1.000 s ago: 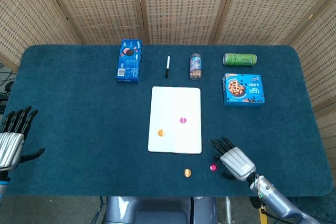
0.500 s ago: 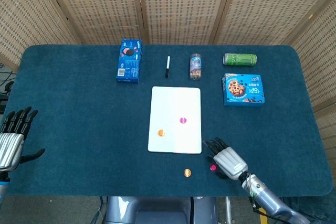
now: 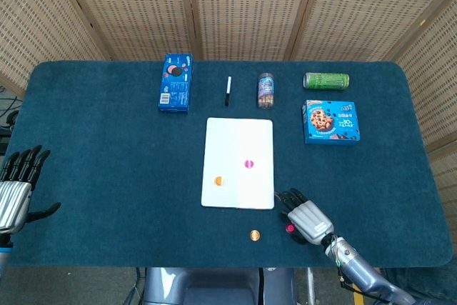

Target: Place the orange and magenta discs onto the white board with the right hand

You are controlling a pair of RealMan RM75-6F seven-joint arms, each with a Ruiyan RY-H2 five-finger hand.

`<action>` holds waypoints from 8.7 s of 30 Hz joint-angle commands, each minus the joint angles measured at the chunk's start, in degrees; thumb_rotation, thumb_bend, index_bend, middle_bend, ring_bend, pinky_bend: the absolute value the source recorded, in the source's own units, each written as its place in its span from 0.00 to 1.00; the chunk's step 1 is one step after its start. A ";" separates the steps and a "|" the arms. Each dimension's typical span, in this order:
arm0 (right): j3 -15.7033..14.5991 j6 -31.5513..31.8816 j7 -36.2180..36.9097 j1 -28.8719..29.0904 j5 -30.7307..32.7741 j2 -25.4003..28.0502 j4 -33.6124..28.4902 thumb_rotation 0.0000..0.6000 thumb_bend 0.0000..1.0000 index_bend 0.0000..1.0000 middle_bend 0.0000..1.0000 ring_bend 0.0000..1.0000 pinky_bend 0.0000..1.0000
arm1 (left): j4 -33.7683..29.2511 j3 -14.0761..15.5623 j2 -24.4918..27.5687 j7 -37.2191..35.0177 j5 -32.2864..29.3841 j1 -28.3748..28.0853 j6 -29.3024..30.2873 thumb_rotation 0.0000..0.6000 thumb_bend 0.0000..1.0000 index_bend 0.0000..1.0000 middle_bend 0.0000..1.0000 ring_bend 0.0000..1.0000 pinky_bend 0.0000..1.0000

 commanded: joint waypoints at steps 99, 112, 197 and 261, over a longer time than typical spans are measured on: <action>2.82 -1.67 -9.91 13.26 19.77 5.40 -18.47 1.00 0.24 0.39 0.00 0.00 0.01 | 0.15 -0.07 0.69 -1.83 -1.36 -0.53 -1.60 1.00 0.00 0.00 0.00 0.00 0.00; -2.35 -2.17 -4.16 10.60 4.22 3.61 -15.48 1.00 0.31 0.41 0.00 0.00 0.01 | -0.05 0.11 0.43 -1.08 -0.96 -0.34 -1.14 1.00 0.00 0.00 0.00 0.00 0.00; 8.60 -7.22 -11.28 12.20 14.22 -6.89 -8.42 1.00 0.40 0.50 0.02 0.00 0.01 | -0.12 -0.17 0.82 -1.64 -1.91 -0.59 -1.82 1.00 0.00 0.00 0.00 0.00 0.00; 10.38 -3.56 -29.83 28.16 43.89 -16.82 -0.13 1.00 0.40 0.50 0.03 0.00 0.01 | 0.43 -1.00 1.70 -3.91 -4.60 -1.78 -4.43 1.00 0.00 0.00 0.00 0.00 0.00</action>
